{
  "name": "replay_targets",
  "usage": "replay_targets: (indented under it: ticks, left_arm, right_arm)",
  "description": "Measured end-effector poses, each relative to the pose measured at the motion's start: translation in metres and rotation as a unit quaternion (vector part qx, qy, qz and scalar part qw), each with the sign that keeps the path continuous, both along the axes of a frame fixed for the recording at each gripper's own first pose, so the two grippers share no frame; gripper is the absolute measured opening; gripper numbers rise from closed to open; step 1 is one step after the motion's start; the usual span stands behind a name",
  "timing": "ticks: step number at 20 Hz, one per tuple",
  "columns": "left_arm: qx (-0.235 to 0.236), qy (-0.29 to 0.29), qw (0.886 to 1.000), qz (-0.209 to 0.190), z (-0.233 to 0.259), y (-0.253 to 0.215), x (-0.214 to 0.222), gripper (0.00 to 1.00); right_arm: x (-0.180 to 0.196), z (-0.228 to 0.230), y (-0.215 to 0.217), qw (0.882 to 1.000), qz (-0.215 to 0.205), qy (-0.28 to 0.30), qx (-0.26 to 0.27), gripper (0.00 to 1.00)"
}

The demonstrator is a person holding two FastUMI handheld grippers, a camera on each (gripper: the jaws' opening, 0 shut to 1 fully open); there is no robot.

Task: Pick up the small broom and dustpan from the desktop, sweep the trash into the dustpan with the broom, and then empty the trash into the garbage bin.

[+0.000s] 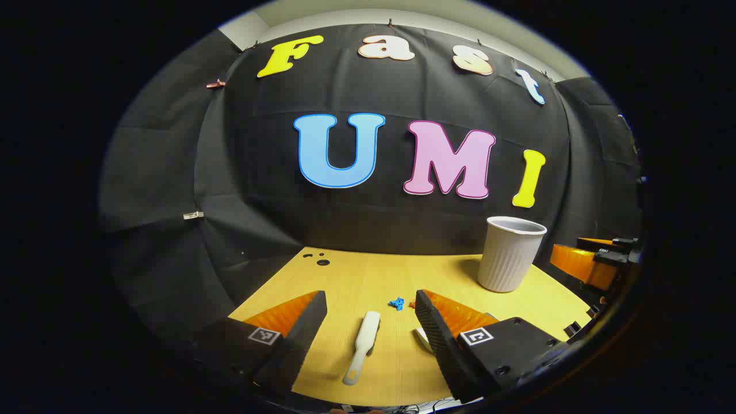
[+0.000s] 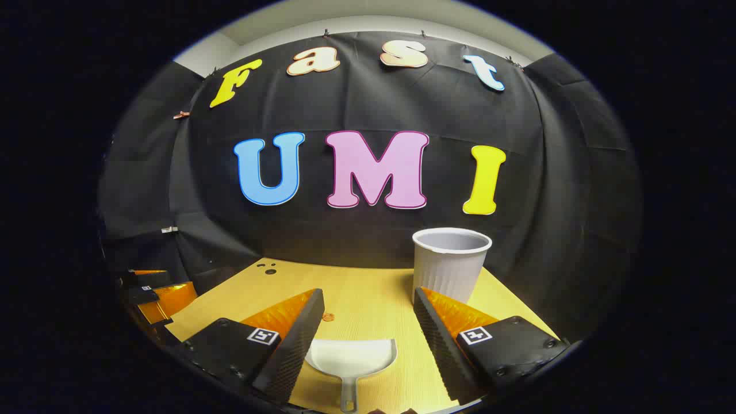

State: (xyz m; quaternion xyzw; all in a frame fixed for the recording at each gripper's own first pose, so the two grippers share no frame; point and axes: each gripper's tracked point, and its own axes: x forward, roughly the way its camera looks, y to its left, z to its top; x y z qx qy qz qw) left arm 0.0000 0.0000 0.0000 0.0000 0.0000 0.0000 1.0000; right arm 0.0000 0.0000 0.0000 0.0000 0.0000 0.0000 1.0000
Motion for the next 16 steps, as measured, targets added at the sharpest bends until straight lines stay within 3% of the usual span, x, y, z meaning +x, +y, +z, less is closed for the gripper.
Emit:
replay_targets:
  ticks: [16]
  left_arm:
    - [-0.002, 0.035, 0.999, 0.009, -0.021, 0.026, 0.027, 0.98]
  right_arm:
    - [0.019, -0.009, 0.007, 0.999, 0.022, 0.027, -0.004, 0.98]
